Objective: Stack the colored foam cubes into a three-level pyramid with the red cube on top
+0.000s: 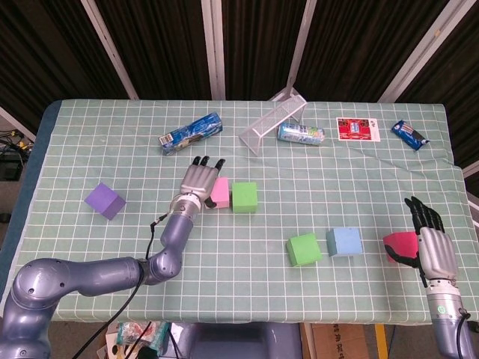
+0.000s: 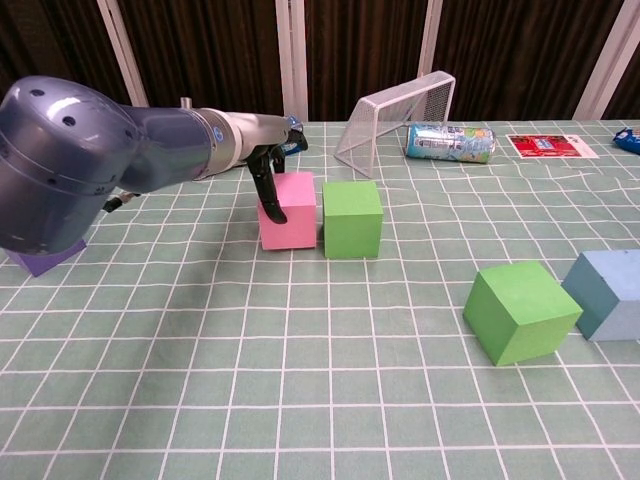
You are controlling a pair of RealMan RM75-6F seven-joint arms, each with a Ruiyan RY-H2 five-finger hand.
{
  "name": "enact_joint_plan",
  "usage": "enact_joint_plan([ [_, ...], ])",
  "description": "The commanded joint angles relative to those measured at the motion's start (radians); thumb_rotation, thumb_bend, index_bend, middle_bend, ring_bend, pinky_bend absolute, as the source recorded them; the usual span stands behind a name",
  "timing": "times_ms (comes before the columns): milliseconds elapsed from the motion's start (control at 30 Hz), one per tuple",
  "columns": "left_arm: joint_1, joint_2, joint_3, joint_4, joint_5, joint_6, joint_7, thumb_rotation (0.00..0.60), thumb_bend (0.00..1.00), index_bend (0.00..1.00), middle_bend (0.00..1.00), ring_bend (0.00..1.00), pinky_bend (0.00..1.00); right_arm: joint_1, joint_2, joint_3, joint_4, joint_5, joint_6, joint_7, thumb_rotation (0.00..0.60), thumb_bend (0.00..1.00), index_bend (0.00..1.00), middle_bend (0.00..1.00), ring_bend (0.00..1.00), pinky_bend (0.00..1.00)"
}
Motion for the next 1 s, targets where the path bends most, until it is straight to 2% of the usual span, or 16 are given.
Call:
enact_joint_plan([
  [33,0.006,0.017,0.008,-0.017,0.004,-0.014,-0.006,0.600,0.26,0.00,0.42,0.05,0.05,0.000,0.000,0.000,0.000,0.000,0.000,-0.001,0.600,0.24,0.00,0.00,0.00,0.00],
  [400,0.016,0.051,0.030,-0.059,0.019,-0.052,-0.043,0.600,0.26,0.00,0.42,0.05,0.05,0.001,-0.005,0.000,0.001,0.001,0.001,-0.009,0.600,0.24,0.00,0.00,0.00,0.00],
  [1000,0.004,0.046,0.059,-0.022,0.046,-0.080,-0.095,0.600,0.26,0.00,0.42,0.05,0.05,0.001,-0.008,0.001,0.004,0.004,0.003,-0.015,0.600,0.24,0.00,0.00,0.00,0.00],
])
